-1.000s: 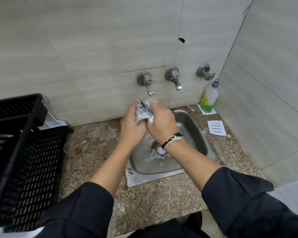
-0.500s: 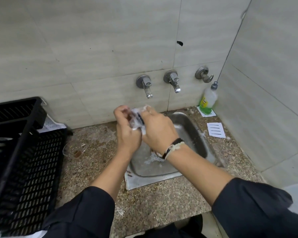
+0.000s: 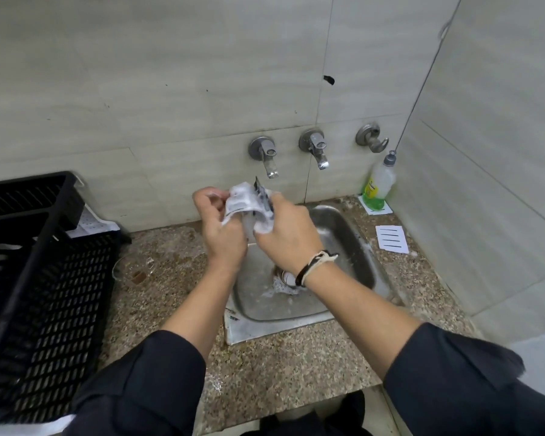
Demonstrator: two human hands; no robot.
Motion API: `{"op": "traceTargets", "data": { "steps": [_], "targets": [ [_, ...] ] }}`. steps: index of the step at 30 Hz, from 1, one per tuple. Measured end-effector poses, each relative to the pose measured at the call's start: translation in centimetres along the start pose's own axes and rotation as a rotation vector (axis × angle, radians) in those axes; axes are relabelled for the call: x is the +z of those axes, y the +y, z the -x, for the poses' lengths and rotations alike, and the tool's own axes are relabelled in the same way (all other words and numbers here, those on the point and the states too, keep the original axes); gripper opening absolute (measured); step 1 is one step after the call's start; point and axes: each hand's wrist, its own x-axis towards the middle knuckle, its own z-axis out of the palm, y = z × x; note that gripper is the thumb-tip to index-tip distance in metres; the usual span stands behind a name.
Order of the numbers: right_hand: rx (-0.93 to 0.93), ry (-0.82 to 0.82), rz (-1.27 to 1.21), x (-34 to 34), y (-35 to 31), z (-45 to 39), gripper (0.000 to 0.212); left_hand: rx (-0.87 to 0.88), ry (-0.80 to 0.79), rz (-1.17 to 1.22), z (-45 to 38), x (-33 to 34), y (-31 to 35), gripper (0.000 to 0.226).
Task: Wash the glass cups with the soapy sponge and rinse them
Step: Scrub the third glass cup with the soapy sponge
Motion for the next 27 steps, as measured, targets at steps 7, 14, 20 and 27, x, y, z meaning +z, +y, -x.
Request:
{"op": "traceTargets", "data": {
  "steps": [7, 14, 20, 27],
  "targets": [
    [0.006, -0.017, -0.096, -0.2, -1.5, -0.1, 0.027, -0.196, 0.215, 0.097, -0.4, 0.6, 0.3, 0.034],
    [0.066, 0.01, -0.194, 0.1, -2.4, -0.3, 0.029, -0.281, 0.331, 0.31, -0.9, 2.2, 3.0, 0.032],
    [0.125, 0.012, -0.213, -0.5, -2.7, -0.8, 0.02, -0.432, 0.302, 0.41, 0.2, 2.8, 2.9, 0.033],
    [0.106, 0.025, -0.213, -0.4, -2.5, -0.3, 0.027, -0.573, 0.302, 0.513, 0.5, 2.9, 3.5, 0.031]
  ]
}}
